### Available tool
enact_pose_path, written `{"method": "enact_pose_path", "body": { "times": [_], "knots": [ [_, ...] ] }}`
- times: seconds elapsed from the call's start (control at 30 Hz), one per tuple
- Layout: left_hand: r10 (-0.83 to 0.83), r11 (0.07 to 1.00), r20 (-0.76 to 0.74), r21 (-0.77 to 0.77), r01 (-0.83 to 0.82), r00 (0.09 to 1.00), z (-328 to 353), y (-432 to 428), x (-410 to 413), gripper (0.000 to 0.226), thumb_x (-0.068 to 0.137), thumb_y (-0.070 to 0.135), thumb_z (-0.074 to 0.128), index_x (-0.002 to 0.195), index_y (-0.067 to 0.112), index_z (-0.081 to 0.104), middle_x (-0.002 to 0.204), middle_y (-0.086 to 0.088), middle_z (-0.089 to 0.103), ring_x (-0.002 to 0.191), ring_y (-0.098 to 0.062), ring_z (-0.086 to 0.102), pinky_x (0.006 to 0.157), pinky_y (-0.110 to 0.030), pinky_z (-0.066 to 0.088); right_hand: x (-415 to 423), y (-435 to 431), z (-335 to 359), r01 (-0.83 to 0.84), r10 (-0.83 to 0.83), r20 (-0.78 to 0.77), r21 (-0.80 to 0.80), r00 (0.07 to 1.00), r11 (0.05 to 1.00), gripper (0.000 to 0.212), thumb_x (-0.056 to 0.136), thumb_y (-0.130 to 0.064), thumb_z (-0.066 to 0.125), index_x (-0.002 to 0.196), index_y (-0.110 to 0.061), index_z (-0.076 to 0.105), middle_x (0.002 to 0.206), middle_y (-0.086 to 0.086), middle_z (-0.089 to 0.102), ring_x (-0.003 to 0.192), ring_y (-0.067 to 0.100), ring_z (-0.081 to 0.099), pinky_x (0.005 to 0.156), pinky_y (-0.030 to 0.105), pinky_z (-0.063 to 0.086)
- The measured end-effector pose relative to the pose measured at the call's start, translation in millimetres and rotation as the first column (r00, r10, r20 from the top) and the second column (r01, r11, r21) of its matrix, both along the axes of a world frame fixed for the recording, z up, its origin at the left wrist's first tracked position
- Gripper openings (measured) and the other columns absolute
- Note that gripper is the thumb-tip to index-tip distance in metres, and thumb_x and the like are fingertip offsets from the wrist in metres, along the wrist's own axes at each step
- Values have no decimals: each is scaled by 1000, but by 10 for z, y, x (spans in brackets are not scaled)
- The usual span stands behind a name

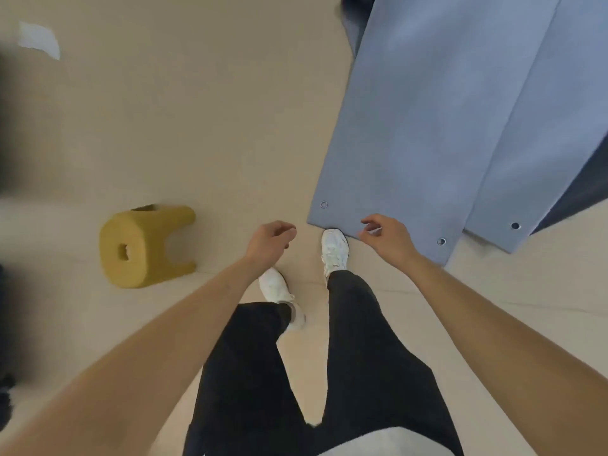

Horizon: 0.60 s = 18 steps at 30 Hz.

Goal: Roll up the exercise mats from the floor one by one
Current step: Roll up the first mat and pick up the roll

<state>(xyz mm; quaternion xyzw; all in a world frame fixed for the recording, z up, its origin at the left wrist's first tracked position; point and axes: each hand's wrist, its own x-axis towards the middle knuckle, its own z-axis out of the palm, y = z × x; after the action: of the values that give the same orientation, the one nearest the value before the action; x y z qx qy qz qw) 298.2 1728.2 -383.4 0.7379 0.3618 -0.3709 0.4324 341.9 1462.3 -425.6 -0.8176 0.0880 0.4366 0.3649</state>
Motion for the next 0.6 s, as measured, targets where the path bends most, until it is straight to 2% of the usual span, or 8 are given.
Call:
{"method": "enact_pose_path", "body": {
  "times": [0.1, 0.17, 0.27, 0.37, 0.47, 0.6],
  "knots": [
    [-138, 990, -38, -4, 138, 990, -801, 105, 297, 25, 98, 29, 62, 117, 15, 72, 110, -1, 73, 94, -22, 70, 90, -36, 53, -67, 41, -625, 107, -108, -19, -31, 994, 994, 37, 93, -35, 71, 126, -18, 66, 116, 1, 70, 101, 20, 67, 93, 34, 51],
    [-237, 972, -61, -1, 237, 970, -1385, 132, 424, 24, 98, 30, 61, 116, 18, 71, 112, -2, 73, 94, -21, 68, 91, -35, 53, -151, 41, -1065, 161, -164, -46, -55, 985, 985, 39, 92, -37, 72, 126, -19, 66, 117, 0, 69, 103, 19, 67, 89, 29, 47],
    [-384, 923, -78, -8, 385, 920, -2303, 114, 519, 29, 99, 33, 61, 124, 19, 67, 115, -1, 70, 94, -22, 67, 80, -29, 49, -305, 59, -1795, 225, -230, -52, -94, 972, 970, 42, 91, -35, 73, 129, -19, 64, 122, -1, 68, 100, 14, 63, 86, 26, 43],
    [-429, 903, -75, -15, 429, 900, -3222, 87, 525, 34, 99, 31, 60, 131, 20, 63, 119, -1, 66, 90, -19, 61, 69, -25, 44, -459, 157, -2598, 303, -310, -46, -120, 950, 946, 43, 91, -32, 75, 130, -17, 64, 127, 0, 65, 102, 11, 57, 89, 25, 43],
    [-388, 922, -99, -22, 388, 916, -4105, 123, 412, 42, 98, 33, 62, 138, 21, 58, 130, -2, 64, 98, -19, 61, 81, -29, 44, -566, 346, -3464, 334, -341, -45, -119, 939, 935, 48, 90, -30, 76, 133, -16, 62, 134, 3, 62, 119, 19, 58, 104, 33, 45],
    [-327, 942, -155, 19, 334, 932, -4939, 164, 173, 72, 94, 35, 67, 157, 21, 33, 153, -5, 44, 133, -25, 51, 104, -39, 45, -742, 540, -4375, 322, -327, -28, -125, 945, 939, 60, 86, -36, 78, 139, -17, 57, 143, 4, 56, 132, 27, 50, 109, 31, 37]
  ]
}}
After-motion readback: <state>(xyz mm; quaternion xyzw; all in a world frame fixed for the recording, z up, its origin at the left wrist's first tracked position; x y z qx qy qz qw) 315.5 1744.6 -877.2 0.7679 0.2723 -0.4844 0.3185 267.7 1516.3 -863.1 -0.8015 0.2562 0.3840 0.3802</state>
